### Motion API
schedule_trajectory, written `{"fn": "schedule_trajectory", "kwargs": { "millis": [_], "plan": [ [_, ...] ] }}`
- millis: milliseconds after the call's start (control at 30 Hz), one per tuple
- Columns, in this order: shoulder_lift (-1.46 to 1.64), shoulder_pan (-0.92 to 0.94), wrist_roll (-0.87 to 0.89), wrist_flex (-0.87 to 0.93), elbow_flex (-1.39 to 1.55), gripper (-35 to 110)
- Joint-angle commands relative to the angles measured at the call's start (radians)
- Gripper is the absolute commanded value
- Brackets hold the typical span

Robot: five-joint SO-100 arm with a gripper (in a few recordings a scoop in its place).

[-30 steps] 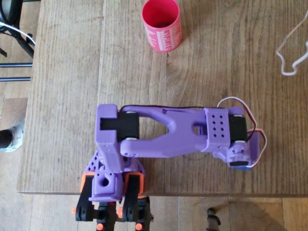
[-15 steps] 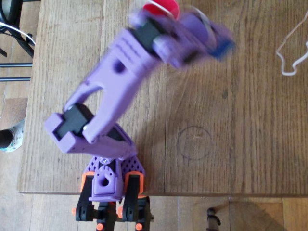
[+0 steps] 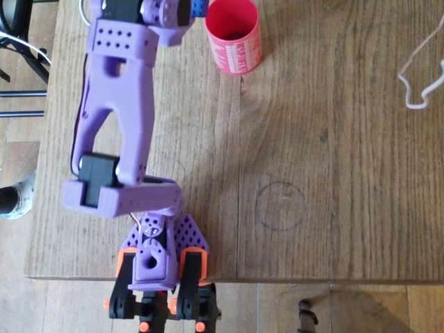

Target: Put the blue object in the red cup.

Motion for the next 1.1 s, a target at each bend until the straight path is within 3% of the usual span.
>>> {"fn": "schedule_trajectory", "kwargs": {
  "millis": [0, 467, 500, 600, 667, 1067],
  "plan": [
    [-0.071, 0.043, -0.005, -0.190, -0.026, 1],
    [-0.110, 0.127, -0.031, -0.235, -0.011, 1],
    [-0.110, 0.129, -0.031, -0.225, -0.011, 2],
    [-0.104, 0.140, -0.020, -0.187, -0.008, 31],
    [-0.101, 0.149, -0.006, -0.172, -0.008, 39],
    [-0.101, 0.166, 0.002, -0.150, -0.008, 44]
  ]
}}
